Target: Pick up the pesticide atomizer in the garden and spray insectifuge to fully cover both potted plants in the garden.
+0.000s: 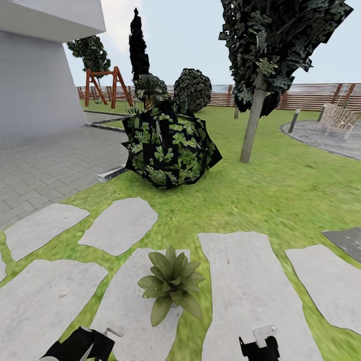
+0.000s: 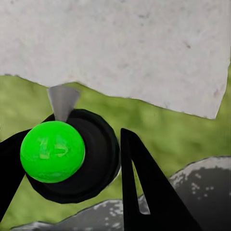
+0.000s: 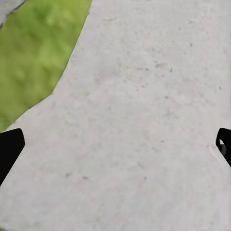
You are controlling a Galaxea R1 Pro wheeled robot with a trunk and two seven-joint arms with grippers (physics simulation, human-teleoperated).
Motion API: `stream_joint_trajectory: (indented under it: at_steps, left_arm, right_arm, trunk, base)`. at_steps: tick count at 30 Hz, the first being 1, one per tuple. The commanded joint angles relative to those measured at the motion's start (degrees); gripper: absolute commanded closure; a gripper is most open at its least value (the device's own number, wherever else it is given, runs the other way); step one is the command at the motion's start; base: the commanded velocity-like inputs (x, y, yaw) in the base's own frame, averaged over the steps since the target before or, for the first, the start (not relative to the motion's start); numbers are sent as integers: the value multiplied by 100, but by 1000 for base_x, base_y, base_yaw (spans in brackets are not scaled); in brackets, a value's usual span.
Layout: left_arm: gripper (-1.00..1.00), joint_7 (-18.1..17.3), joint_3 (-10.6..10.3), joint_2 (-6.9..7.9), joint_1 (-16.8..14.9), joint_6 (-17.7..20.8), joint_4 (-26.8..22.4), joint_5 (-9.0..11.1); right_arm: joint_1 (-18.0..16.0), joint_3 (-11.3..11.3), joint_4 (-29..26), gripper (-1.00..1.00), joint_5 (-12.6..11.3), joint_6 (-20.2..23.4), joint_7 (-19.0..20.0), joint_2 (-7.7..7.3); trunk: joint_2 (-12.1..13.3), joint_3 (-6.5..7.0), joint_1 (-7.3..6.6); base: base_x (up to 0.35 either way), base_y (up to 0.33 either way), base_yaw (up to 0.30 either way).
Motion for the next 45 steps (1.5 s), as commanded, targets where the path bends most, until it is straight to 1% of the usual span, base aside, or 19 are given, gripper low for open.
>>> stream_joint_trajectory:
  at_steps: [1, 8, 13, 16, 20, 26, 27, 29, 32, 41, 43, 45]
  left_arm:
    - [100, -1, -33, 0, -1, 22, -16, -7]
    - [100, 13, -30, -59, -3, 12, -19, 0]
    - [100, 17, -29, -72, -8, 20, -19, -8]
    - [100, 18, -30, -84, -9, 21, -37, -9]
    - [100, 16, -30, -86, 66, 41, -493, -16]
    - [100, 16, -46, -82, 76, 57, -561, -26]
    - [100, 14, -48, -82, 76, 104, -558, -27]
    - [100, 14, -54, -78, 76, 326, -575, -27]
    - [100, 10, -63, -77, 76, 440, -581, -26]
    - [100, 11, -75, -75, 76, 478, -573, -27]
    - [100, 10, -78, -73, 76, 478, -573, -27]
    - [100, 9, -77, -73, 76, 478, -573, -27]
  right_arm:
    - [-2, 49, 1, -100, 1, -10, -42, -3]
    - [-2, 49, 6, -100, 3, -10, -42, -3]
    - [-2, 49, 9, -100, 4, -10, -42, -3]
    - [-2, 49, 9, -100, 4, -10, -42, -3]
    - [-2, 49, 9, -100, 4, -10, -42, -3]
    - [-2, 49, 9, -100, 0, -10, -42, 0]
    - [-2, 49, 6, -100, -3, -10, -39, 3]
    - [-2, 49, 8, -100, -4, -10, -35, 5]
    - [-2, 49, 2, -100, -5, -10, -36, 5]
    - [-2, 56, 6, -100, 2, -10, -35, -1]
    - [-2, 49, 0, -100, -5, -10, -33, 37]
    - [-2, 49, 0, -100, -5, -10, -33, 38]
  trunk:
    - [-2, -5, -1]
    - [-2, -5, -1]
    - [-2, -5, -1]
    - [-2, -5, -1]
    - [-2, -5, -1]
    - [-2, -5, -1]
    - [-2, -5, -1]
    - [-2, -5, -1]
    - [-2, -5, -1]
    - [-2, -5, -1]
    - [-2, -5, -1]
    - [-2, -5, -1]
  base:
    - [0, 0, 106]
    - [0, -11, 21]
    - [0, -228, 5]
    - [0, -269, 149]
    - [63, -272, 260]
    - [105, -264, 120]
    - [43, -119, 12]
    - [14, -40, 4]
    - [5, -13, 1]
    - [0, 0, 0]
    - [0, -30, 0]
    - [0, -144, 0]
